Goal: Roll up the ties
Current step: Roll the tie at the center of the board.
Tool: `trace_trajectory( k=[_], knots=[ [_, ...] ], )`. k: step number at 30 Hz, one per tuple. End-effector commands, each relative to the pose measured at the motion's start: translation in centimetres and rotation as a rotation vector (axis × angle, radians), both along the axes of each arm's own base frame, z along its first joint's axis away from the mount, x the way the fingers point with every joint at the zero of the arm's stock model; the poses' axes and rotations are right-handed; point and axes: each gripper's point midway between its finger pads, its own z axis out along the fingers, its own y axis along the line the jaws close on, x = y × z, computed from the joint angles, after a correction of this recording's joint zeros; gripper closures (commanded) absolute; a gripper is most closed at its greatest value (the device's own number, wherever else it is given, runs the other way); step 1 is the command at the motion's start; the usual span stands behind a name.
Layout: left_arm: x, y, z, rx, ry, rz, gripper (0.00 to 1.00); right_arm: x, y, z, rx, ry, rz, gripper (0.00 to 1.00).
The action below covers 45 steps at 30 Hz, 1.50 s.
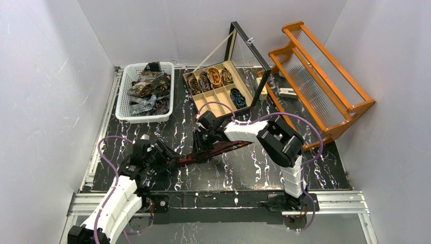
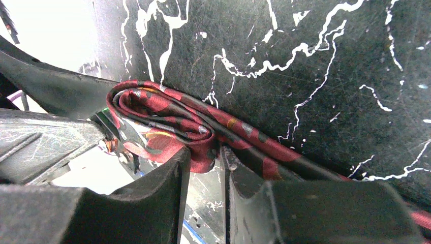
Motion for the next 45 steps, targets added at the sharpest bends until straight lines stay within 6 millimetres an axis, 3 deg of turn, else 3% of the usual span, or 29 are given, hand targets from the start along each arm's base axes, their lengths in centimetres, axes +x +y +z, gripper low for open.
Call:
trace_trajectory(
  k=[1, 8, 19, 30, 45],
  knots=[
    [-0.2, -0.4, -0.5, -0.014, -0.016, -0.042, 0.34, 0.3, -1.1, -2.1, -0.061, 0.017, -0.013, 0.64],
    [0.2, -1.2, 0.0, -0.043, -0.093, -0.097, 0.41, 0.2, -1.5, -2.9, -0.069, 0.048, -0.009, 0.65],
    [0.3, -2.1, -1.1, -0.021, -0.169, -0.199, 0.5, 0.4, -1.5, -2.8, -0.06, 0.07, -0.004, 0.68],
    [0.3, -2.9, -0.4, -0.062, -0.237, -0.23, 0.49, 0.4, -1.5, -3.1, -0.063, 0.087, 0.004, 0.68],
    [-0.3, -3.0, -1.8, -0.057, -0.188, -0.248, 0.49, 0.2, -1.5, -3.2, -0.067, 0.094, 0.014, 0.68]
  ],
)
